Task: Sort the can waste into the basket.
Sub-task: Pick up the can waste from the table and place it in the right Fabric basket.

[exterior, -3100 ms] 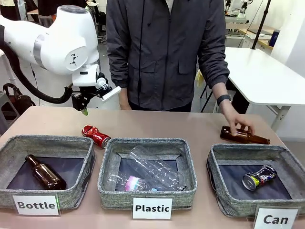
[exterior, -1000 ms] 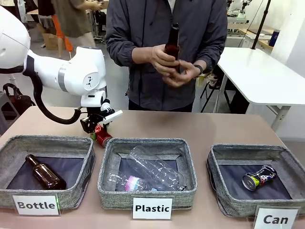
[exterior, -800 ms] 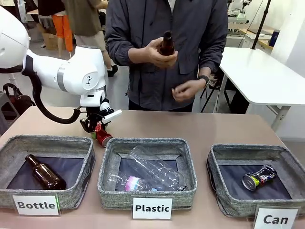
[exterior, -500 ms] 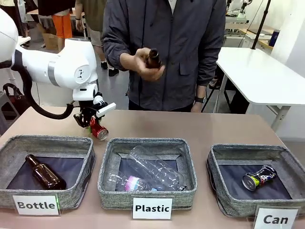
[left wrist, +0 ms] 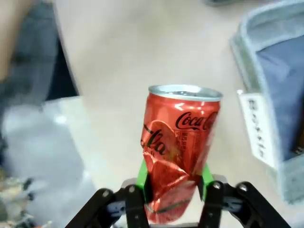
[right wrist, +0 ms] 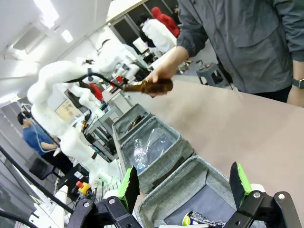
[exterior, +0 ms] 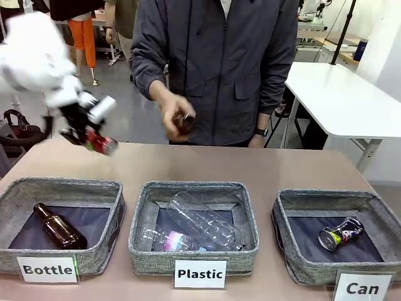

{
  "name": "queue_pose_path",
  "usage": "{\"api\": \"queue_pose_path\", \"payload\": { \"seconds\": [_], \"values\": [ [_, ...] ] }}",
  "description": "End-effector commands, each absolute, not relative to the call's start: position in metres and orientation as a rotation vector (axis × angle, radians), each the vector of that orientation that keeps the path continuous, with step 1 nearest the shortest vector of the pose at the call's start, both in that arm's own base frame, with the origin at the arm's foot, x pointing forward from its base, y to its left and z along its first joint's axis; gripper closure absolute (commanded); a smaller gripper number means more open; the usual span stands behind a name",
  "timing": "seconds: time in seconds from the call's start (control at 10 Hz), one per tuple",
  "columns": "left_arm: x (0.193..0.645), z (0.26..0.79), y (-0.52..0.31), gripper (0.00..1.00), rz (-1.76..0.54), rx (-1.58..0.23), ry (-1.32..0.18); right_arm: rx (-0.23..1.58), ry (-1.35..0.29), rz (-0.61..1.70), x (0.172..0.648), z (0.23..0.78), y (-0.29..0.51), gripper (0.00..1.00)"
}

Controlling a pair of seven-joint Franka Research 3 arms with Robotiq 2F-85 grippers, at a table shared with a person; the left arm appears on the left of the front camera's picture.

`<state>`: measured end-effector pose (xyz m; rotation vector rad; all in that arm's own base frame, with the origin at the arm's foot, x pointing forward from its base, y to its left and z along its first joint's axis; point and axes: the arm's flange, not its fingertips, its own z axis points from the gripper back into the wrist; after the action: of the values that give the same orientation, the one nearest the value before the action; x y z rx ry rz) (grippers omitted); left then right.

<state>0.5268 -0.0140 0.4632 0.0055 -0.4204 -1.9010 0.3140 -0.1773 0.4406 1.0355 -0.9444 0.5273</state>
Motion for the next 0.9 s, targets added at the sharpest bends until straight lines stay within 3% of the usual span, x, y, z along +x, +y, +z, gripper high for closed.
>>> {"api": "queue_pose_path", "payload": {
  "seconds": [0.0,0.3,0.4,0.7,0.8],
  "values": [
    [0.463,0.487,0.078,1.0,-1.747,0.015,-0.526,1.046,-0.971,0.522,0.316,0.444,-0.176,0.0],
    [0.379,0.472,0.213,1.0,-1.547,-0.281,-0.677,1.046,-0.971,0.522,0.316,0.444,-0.176,0.0],
    [0.267,0.443,0.319,1.0,-1.343,-0.44,-0.839,1.046,-0.971,0.522,0.316,0.444,-0.176,0.0],
    [0.226,0.426,0.337,1.0,-1.173,-0.406,-0.817,1.046,-0.971,0.522,0.316,0.444,-0.176,0.0],
    [0.246,0.435,0.295,1.0,-1.334,-0.41,-0.816,1.046,-0.971,0.522,0.316,0.444,-0.176,0.0]
  ]
}}
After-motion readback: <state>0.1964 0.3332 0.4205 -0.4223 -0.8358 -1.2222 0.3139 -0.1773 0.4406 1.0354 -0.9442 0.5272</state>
